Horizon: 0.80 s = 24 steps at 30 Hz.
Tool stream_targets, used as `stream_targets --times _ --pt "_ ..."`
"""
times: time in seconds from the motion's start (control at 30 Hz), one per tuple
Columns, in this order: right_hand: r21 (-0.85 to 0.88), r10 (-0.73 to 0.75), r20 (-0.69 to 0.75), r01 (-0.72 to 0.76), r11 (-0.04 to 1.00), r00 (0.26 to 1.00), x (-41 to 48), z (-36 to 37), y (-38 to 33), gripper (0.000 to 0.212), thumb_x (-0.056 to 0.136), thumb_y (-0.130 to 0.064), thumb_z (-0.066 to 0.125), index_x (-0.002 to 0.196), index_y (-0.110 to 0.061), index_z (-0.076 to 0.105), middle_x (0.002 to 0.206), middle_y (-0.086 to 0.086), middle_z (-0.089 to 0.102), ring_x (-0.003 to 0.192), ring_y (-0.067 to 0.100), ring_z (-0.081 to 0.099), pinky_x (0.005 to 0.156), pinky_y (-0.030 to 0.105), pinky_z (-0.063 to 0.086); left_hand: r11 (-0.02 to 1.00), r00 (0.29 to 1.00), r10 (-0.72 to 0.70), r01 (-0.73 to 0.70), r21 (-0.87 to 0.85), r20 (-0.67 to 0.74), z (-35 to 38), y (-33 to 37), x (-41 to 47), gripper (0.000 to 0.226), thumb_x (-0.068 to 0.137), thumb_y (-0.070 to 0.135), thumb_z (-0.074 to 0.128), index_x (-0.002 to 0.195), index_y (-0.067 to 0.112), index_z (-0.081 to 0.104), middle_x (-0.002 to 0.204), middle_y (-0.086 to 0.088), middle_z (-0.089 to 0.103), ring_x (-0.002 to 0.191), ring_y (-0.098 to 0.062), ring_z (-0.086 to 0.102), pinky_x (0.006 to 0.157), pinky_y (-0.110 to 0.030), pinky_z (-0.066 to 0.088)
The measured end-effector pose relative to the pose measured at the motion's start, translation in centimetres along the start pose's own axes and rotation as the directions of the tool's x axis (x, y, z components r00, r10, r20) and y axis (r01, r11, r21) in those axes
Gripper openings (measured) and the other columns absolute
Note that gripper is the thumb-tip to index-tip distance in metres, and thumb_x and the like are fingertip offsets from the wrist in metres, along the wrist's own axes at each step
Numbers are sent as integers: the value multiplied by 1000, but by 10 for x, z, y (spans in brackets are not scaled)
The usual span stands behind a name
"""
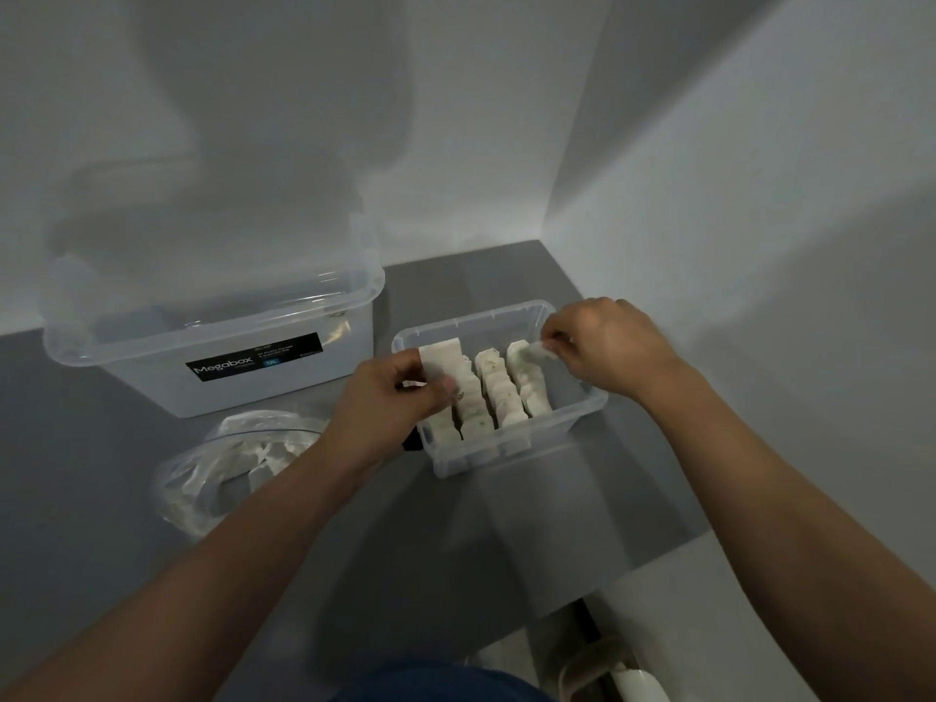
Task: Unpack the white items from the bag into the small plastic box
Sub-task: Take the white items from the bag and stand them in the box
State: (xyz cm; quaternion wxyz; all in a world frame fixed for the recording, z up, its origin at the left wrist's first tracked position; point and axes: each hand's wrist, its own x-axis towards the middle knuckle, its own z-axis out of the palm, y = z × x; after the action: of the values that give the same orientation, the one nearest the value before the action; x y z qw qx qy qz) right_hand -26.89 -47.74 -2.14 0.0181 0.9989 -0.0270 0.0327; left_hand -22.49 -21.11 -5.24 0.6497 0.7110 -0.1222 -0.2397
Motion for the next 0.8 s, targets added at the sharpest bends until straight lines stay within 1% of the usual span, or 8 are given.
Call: stream_targets --times 0.13,0.2,0.43,0.53,0.57,0.67,0.73,0.8 --pt "-150 -64 248 104 983 967 9 30 1 18 93 -24 52 80 -30 63 85 -4 63 92 24 64 76 33 29 998 1000 4 -2 65 -28 -5 -3 -1 26 83 12 78 106 21 70 91 4 76 86 -14 74 70 -31 61" --pt "-202 -80 324 151 968 943 14 43 0 17 92 -24 56 84 -29 70 88 -4 66 97 22 61 80 35 28 998 998 -6 10 65 -56 -8 -5 0 30 79 12 81 104 20 65 92 2 75 85 -14 74 72 -30 60" --pt "-384 -70 393 232 894 917 32 67 -7 18 89 -14 57 74 -22 56 83 -4 65 81 20 51 90 43 29 1000 995 7 -5 28 -98 -14 -6 1 13 84 10 75 95 16 71 96 -5 72 88 -21 73 79 -42 62" --pt "-425 -97 394 274 863 914 33 69 -7 10 91 -18 60 83 -23 62 96 -5 67 93 20 57 94 45 30 999 995 -1 -4 -49 -101 -13 -4 0 14 86 6 74 98 13 73 99 -10 71 89 -25 73 82 -43 61" --pt "-407 -99 393 269 873 914 32 68 -5 4 91 -22 62 90 -23 66 101 -5 66 100 20 57 94 45 29 998 995 -3 -3 -57 -99 -13 -4 0 15 86 5 73 98 13 73 100 -11 70 88 -25 73 81 -43 61" --pt "-284 -70 281 152 947 957 29 51 -2 19 93 -35 61 108 -30 72 111 -5 62 109 20 56 89 41 25 999 996 33 -30 34 -86 -16 -3 1 20 85 7 75 99 20 73 102 -8 70 84 -23 73 77 -40 62" --pt "-3 -85 110 86 996 990 19 33 -9 21 97 -34 58 109 -31 74 108 -5 64 104 19 61 89 37 36 971 992 113 -98 219 -57 -17 -2 4 26 83 14 77 102 30 70 97 1 71 80 -15 73 76 -34 61" --pt "397 -54 -37 64 916 998 5 11 -24 17 96 -33 65 108 -29 76 98 -10 68 87 8 63 82 25 48 871 977 211 -184 455 -8 -16 7 6 32 81 23 79 106 37 64 92 11 70 79 -1 68 74 -16 55"
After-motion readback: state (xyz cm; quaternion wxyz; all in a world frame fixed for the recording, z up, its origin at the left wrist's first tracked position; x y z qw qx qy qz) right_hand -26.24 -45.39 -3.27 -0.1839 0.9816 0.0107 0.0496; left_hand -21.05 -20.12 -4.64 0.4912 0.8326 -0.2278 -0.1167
